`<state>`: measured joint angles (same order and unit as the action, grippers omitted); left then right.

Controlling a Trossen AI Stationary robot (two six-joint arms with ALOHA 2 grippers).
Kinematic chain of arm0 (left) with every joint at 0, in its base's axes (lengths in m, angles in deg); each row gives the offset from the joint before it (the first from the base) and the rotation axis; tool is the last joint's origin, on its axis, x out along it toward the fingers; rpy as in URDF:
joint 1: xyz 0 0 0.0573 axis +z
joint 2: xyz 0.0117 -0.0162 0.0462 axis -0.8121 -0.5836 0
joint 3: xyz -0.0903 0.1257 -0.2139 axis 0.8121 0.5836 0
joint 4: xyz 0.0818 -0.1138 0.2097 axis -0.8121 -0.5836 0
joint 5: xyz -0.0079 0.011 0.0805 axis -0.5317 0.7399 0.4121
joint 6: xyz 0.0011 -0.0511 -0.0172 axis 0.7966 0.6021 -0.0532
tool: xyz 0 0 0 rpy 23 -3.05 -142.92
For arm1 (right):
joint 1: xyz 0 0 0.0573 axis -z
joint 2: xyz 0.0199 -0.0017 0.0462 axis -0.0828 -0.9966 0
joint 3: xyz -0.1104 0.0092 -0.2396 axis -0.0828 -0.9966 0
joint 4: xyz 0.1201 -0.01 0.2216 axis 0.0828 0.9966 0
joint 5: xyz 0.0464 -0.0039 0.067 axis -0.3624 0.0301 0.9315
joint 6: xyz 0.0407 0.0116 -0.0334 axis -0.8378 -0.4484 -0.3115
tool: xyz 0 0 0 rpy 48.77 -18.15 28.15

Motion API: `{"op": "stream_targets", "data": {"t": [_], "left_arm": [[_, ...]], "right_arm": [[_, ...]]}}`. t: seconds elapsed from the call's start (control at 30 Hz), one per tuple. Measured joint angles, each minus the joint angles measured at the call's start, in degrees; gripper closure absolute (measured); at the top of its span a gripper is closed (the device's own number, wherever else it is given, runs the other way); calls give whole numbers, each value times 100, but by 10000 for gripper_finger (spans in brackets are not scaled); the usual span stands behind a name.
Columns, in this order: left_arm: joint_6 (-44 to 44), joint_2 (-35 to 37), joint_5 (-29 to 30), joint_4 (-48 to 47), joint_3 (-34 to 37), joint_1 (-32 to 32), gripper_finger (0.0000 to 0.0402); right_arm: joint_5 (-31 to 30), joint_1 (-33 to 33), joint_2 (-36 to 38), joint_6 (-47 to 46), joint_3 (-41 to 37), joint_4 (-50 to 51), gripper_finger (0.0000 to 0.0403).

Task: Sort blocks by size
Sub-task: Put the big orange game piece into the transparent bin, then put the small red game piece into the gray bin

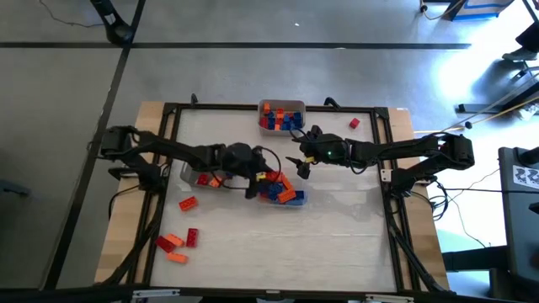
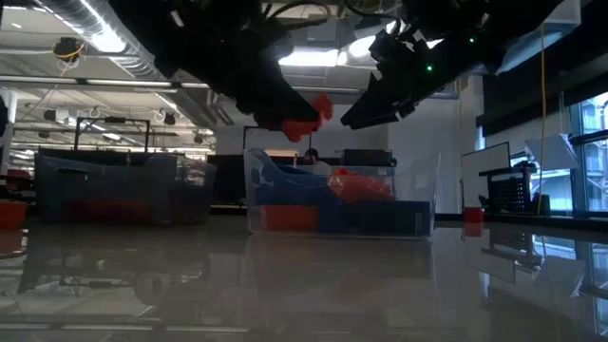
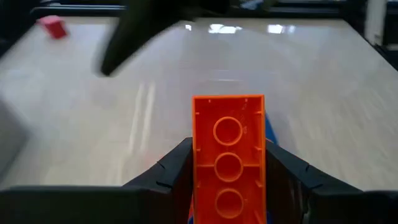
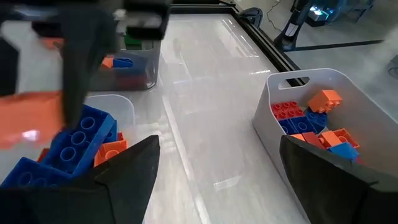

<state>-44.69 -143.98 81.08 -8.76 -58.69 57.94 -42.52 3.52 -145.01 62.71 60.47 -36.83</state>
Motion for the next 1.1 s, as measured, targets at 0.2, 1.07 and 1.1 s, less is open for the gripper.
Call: {"op": "stream_targets", "data": {"t": [0.2,1.07,1.1], "left_arm": [[-375,-564,-89,164,-271,-178,262],[86,1312,553,-2479,-201,-122,155],[113,1421,603,-2466,-123,-129,155]], "right_arm": [[-234,0,0,94,0,-7,72],[-2908,292,760,-1216,1113,3179,72],[-2898,484,764,-1388,1206,3484,72]]}}
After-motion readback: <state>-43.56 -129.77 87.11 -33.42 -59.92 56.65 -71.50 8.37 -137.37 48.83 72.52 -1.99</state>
